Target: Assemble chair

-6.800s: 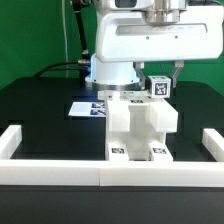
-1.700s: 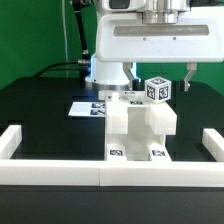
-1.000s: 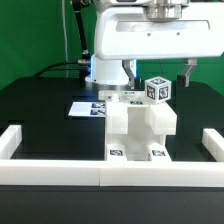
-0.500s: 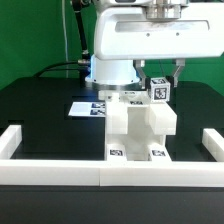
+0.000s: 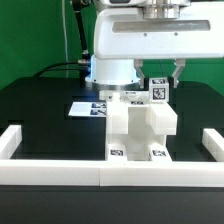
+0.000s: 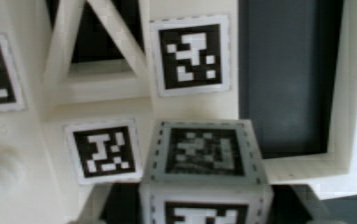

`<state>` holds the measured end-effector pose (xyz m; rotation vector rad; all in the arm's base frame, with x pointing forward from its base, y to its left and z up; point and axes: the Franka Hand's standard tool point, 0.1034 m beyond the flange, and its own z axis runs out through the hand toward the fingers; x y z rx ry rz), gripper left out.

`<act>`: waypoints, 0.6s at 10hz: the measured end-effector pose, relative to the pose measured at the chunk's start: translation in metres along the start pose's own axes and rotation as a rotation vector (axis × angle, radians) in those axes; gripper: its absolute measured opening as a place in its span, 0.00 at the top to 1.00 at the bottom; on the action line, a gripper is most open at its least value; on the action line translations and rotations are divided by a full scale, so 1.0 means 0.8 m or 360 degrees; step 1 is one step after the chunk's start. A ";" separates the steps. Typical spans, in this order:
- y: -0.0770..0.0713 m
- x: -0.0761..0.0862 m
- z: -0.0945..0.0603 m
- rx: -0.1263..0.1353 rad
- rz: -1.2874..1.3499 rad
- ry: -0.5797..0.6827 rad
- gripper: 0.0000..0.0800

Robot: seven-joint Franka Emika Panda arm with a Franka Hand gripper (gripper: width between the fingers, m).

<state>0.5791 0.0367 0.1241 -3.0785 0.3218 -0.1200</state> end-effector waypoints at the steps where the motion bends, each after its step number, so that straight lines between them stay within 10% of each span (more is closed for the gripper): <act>1: 0.000 0.000 0.000 0.0000 0.0096 0.0000 0.64; 6: 0.000 -0.001 0.001 0.0001 0.0681 -0.0005 0.64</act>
Offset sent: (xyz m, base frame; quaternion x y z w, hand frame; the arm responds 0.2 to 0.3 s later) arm 0.0000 0.0000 0.0000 0.0000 0.0000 0.1938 0.9810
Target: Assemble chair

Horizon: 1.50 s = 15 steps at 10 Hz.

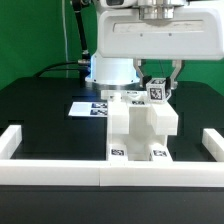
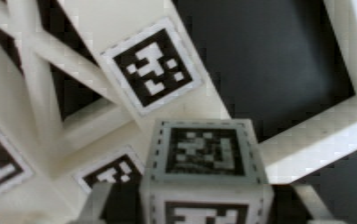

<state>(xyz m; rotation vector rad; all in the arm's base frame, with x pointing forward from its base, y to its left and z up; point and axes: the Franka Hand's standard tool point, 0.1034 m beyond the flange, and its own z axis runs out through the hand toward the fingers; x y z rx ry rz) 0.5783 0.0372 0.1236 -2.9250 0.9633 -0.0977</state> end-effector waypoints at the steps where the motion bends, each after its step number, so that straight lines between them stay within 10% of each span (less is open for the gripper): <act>1: 0.000 0.000 0.000 0.0000 0.0060 -0.0001 0.64; 15: -0.004 -0.009 0.002 -0.0012 0.1129 -0.0033 0.64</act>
Offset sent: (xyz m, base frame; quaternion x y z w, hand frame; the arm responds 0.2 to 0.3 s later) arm 0.0000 0.0000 0.0000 0.0000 0.0000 0.1938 0.9810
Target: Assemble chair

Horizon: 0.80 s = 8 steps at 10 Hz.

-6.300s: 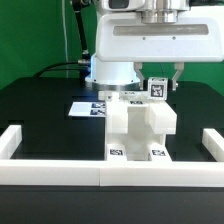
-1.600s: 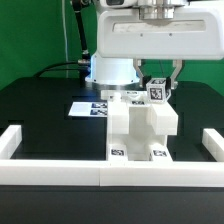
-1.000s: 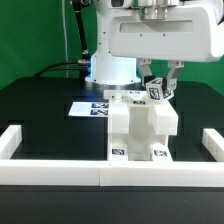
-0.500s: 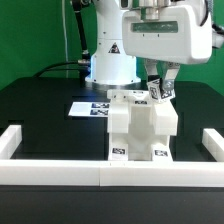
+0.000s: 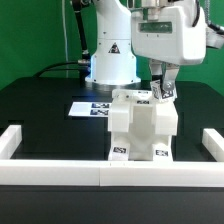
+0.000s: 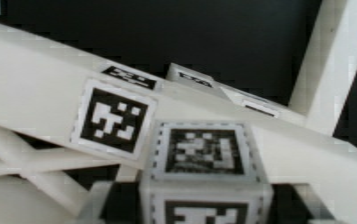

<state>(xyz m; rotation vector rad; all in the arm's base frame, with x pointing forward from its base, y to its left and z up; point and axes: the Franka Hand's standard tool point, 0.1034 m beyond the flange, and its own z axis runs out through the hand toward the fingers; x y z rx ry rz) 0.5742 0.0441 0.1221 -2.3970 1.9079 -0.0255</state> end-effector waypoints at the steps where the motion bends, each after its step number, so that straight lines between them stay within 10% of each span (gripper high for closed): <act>1: 0.000 0.000 0.000 -0.0001 -0.0037 0.0000 0.33; 8: 0.000 -0.003 0.002 -0.0006 -0.0697 0.0001 0.19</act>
Offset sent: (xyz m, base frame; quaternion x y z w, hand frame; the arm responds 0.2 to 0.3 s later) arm 0.0013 0.0022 0.0007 -0.0125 0.0053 -0.0784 0.9968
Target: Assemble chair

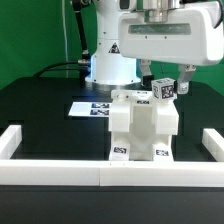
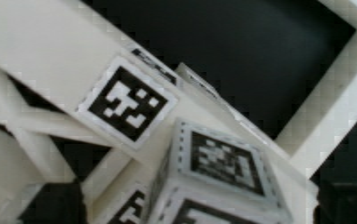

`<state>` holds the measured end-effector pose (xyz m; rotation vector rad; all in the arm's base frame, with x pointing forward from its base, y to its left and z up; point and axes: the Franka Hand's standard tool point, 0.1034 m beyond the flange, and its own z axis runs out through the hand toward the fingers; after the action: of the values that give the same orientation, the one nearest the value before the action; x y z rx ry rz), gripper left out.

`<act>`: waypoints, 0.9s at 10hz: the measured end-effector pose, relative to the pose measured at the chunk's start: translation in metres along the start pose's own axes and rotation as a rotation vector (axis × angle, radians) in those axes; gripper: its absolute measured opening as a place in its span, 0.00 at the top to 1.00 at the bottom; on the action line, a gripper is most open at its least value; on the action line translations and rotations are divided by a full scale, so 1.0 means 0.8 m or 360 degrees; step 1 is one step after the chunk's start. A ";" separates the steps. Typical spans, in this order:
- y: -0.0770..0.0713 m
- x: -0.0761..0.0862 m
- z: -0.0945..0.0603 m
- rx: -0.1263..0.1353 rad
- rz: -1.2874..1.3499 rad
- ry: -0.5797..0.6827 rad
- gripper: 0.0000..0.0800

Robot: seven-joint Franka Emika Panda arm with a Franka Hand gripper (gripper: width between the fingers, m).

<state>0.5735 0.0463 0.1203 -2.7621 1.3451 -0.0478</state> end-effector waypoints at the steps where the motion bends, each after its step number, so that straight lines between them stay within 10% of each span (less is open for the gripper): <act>1: 0.000 0.000 0.000 0.0001 -0.0118 0.0001 0.19; 9: -0.001 -0.001 0.001 0.0000 -0.1014 0.0000 0.19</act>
Offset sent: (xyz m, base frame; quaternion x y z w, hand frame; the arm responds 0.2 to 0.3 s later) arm 0.0004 0.0047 0.0002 -0.0039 0.0010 -0.1925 0.9813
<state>0.5735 0.0477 0.1198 -3.0569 0.4137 -0.0793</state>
